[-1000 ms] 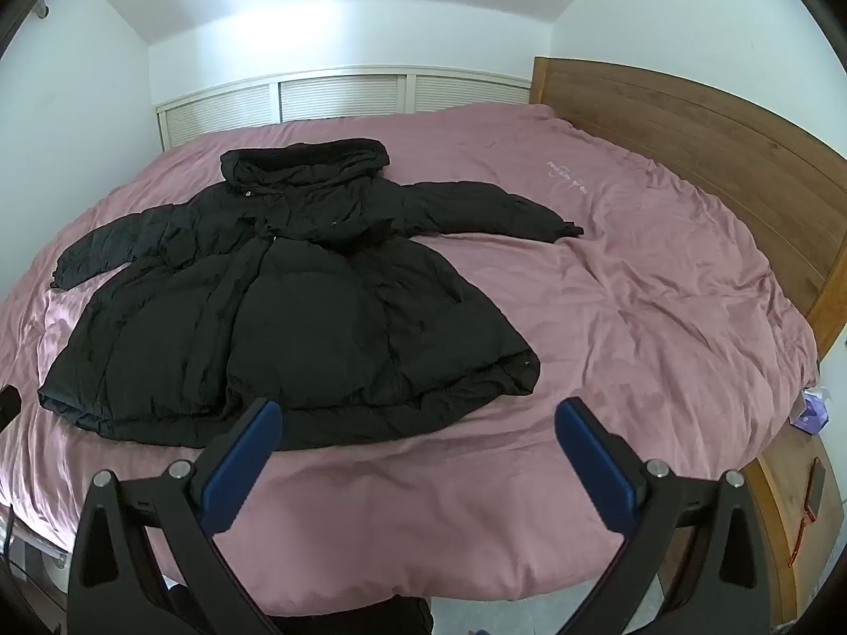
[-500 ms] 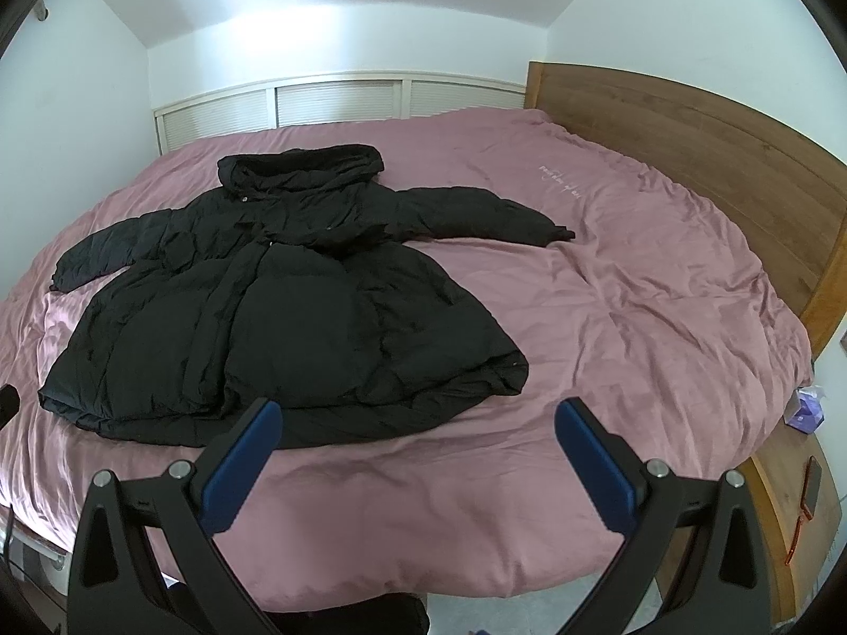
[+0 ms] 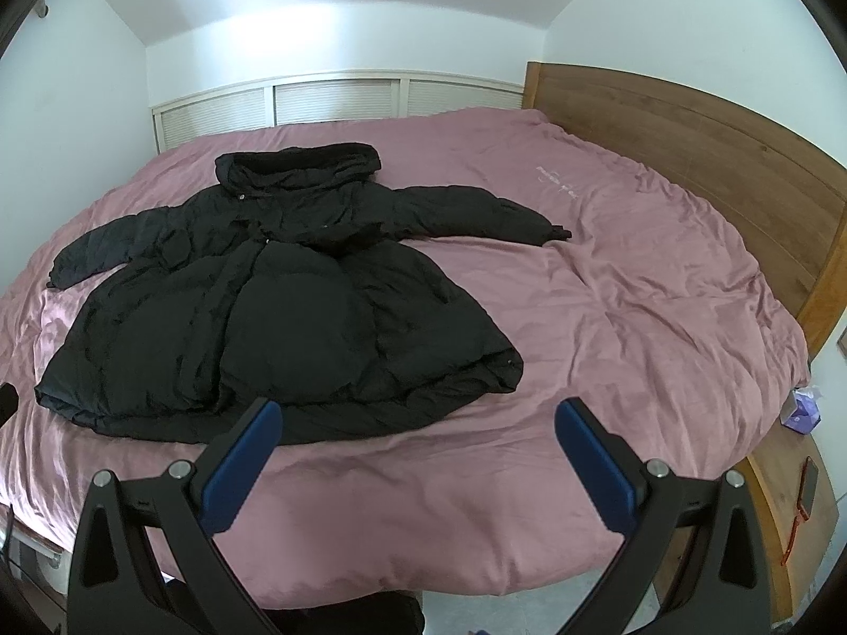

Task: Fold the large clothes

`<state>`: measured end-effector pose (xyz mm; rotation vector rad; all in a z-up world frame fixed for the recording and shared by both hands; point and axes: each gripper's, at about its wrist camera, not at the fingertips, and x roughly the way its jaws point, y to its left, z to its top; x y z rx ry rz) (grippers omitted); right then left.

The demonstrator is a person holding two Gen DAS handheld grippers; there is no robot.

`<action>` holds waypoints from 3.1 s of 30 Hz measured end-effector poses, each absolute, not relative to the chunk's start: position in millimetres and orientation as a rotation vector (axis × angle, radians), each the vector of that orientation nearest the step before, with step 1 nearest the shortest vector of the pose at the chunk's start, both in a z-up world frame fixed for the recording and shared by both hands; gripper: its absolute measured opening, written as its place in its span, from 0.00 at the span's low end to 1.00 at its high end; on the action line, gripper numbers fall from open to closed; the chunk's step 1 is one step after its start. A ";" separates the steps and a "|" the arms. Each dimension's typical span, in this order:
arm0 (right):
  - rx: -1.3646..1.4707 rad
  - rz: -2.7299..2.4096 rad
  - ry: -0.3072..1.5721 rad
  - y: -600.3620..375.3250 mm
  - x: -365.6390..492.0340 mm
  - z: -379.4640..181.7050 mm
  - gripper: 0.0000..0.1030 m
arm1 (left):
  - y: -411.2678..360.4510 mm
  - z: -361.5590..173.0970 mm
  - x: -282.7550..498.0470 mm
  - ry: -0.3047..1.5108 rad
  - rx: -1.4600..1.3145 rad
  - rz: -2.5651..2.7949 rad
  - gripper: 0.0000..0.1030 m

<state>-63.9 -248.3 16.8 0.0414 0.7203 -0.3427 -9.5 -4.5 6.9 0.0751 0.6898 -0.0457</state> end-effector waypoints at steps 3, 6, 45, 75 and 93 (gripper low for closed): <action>0.031 -0.346 0.724 -248.6 -63.4 16.1 1.00 | -3.7 4.4 -8.1 0.684 0.070 -0.056 0.99; 0.027 -0.352 0.719 -247.8 -63.5 15.0 1.00 | -2.4 1.9 -5.6 0.686 0.074 -0.064 0.99; 0.436 -0.443 0.717 -407.0 86.1 -14.6 1.00 | 6.3 -19.1 171.6 0.729 -0.049 -0.145 0.99; 1.186 -0.473 0.619 -702.5 311.1 -138.9 0.90 | -72.7 -1.4 352.4 1.090 0.012 -0.075 0.98; 1.330 -0.515 0.759 -721.5 337.1 -174.4 0.67 | -47.7 58.6 345.0 1.147 -0.053 0.117 0.98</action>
